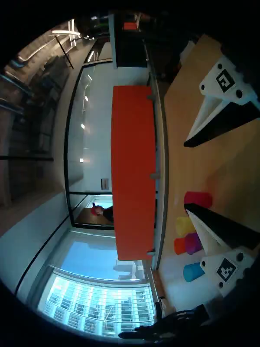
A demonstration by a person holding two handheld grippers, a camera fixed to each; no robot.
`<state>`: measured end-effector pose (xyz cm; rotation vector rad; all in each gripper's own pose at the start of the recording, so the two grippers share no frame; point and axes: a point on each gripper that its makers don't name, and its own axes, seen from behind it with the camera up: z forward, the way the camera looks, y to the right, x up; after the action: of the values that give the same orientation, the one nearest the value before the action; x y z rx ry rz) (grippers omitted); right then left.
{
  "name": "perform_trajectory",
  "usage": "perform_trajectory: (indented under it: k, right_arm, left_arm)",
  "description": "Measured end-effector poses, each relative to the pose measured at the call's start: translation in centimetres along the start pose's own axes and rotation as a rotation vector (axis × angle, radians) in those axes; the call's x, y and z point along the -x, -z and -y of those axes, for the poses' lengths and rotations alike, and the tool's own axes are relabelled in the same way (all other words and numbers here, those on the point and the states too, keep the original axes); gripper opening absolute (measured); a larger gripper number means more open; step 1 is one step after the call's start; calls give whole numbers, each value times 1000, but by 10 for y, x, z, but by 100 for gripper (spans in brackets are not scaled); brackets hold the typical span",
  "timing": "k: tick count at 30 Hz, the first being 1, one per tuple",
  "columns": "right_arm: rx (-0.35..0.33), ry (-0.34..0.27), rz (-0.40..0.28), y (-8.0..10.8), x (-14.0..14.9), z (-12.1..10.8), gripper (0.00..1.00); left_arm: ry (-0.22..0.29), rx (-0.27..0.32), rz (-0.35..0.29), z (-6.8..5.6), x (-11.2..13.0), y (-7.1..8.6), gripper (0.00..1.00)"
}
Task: Pour water
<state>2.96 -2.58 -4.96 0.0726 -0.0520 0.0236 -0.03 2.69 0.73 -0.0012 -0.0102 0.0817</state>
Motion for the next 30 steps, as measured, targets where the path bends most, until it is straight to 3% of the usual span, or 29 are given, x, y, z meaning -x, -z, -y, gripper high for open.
perform_trajectory:
  k: [20, 30]
  right_arm:
    - [8, 9, 2, 1, -1, 2, 100]
    - [4, 16, 3, 0, -1, 8, 100]
  left_arm:
    - [9, -12, -5, 11, 24, 1, 88]
    - [42, -12, -3, 14, 28, 1, 88]
